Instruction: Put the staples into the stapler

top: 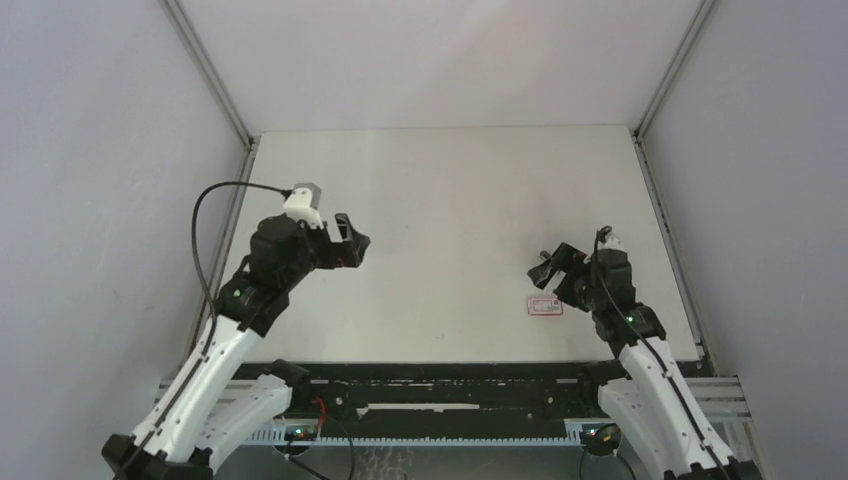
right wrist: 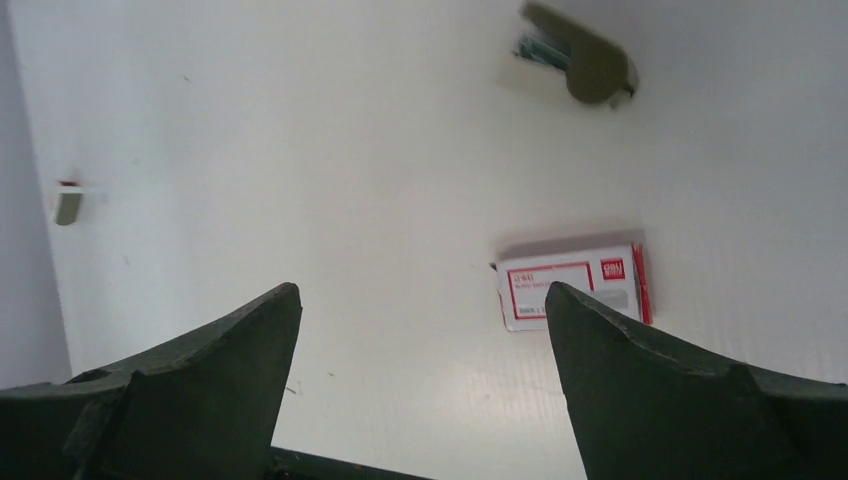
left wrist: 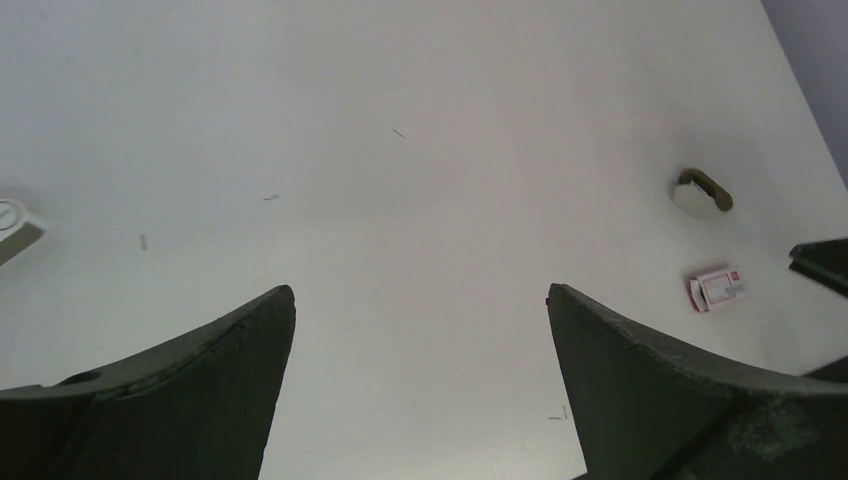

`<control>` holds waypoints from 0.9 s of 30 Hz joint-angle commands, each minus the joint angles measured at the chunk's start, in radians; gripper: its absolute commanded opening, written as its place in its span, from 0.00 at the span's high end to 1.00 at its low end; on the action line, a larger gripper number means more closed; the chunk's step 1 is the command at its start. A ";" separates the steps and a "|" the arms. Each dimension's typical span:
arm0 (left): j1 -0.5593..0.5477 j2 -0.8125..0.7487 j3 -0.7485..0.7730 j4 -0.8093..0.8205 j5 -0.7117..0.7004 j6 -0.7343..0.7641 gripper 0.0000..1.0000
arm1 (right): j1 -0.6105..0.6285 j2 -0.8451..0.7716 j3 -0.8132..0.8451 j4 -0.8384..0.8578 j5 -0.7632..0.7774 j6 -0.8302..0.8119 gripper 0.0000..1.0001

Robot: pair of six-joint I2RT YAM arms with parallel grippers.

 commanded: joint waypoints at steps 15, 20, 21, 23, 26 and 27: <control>-0.023 0.081 0.126 0.072 0.085 0.127 0.00 | -0.343 0.243 -0.005 0.037 -0.185 -0.156 0.16; -0.023 0.072 0.126 0.072 0.092 0.124 0.00 | -0.338 0.331 -0.014 0.109 -0.219 -0.164 0.28; -0.023 0.071 0.123 0.072 0.090 0.123 0.00 | -0.334 0.341 -0.013 0.118 -0.222 -0.168 0.30; -0.023 0.072 0.120 0.073 0.093 0.120 0.00 | -0.327 0.354 -0.014 0.133 -0.221 -0.177 0.32; -0.023 0.075 0.118 0.074 0.099 0.116 0.00 | -0.314 0.379 -0.013 0.151 -0.205 -0.191 0.33; -0.023 0.076 0.118 0.074 0.099 0.115 0.00 | -0.313 0.387 -0.013 0.158 -0.208 -0.195 0.34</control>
